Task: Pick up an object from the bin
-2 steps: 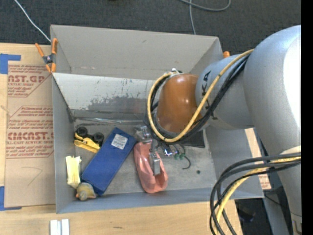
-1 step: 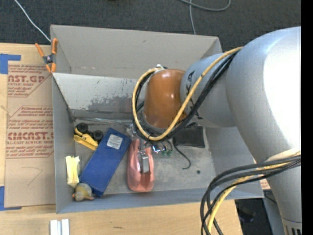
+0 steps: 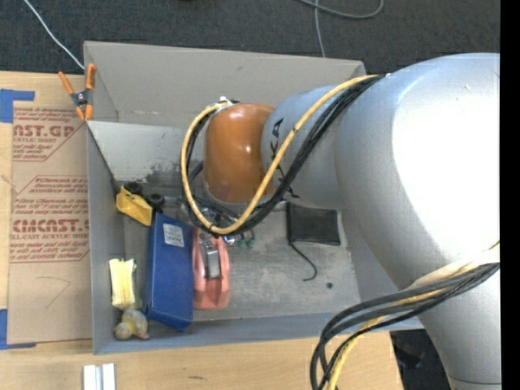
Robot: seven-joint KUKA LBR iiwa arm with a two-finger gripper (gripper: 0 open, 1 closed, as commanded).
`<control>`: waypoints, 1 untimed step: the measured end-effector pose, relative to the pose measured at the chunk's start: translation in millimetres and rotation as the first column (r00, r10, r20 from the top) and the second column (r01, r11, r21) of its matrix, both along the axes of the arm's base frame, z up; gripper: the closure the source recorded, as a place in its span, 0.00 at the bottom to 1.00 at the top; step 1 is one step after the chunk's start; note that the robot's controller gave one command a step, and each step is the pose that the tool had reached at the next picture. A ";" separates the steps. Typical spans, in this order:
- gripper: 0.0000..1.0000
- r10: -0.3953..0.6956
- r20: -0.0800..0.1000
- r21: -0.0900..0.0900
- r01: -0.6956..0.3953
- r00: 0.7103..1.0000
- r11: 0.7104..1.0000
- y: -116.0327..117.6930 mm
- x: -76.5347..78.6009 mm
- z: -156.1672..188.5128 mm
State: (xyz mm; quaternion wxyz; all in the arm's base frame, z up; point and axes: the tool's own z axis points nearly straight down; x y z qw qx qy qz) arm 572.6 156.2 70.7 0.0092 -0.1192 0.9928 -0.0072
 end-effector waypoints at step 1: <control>1.00 0.107 0.051 0.011 -0.107 0.993 0.994 -36.0 -59.9 7.5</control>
Offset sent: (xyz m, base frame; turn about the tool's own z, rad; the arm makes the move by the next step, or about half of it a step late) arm 0.0000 0.0000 0.0000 0.0000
